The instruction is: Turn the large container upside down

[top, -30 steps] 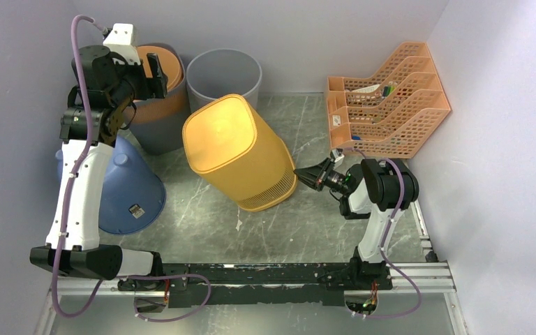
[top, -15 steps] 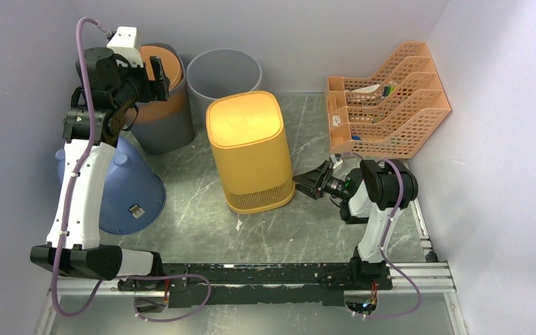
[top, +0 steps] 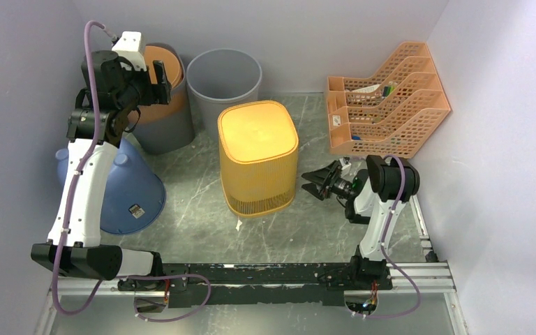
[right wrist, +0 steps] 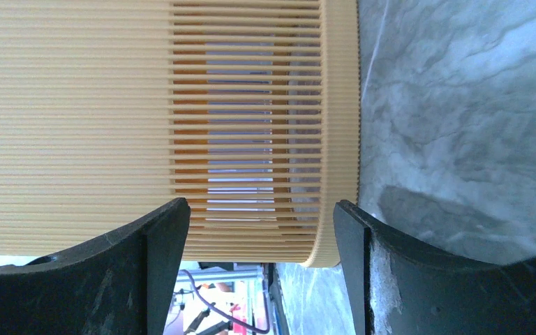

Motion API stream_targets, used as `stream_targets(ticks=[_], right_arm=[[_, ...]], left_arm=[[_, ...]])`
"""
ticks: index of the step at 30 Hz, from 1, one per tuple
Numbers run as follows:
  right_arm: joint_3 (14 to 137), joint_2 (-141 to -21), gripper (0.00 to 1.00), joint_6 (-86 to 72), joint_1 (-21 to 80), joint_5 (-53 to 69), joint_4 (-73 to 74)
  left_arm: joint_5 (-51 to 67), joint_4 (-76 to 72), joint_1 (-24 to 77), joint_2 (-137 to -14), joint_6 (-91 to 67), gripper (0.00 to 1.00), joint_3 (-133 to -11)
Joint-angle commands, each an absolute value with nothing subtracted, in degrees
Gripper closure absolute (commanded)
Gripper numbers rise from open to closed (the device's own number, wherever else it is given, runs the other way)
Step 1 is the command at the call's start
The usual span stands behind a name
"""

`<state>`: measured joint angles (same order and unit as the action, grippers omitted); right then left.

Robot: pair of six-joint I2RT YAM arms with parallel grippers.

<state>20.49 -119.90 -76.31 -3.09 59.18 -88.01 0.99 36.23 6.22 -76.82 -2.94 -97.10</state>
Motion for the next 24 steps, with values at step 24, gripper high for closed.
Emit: stream_targets(ticks=[24], right_arm=[[49.91,-86.17,0.20,-30.21,2.12,29.62,-10.24]], left_arm=[[1.99,32.23,7.25,-78.69,-3.40,0.10,-98.12]])
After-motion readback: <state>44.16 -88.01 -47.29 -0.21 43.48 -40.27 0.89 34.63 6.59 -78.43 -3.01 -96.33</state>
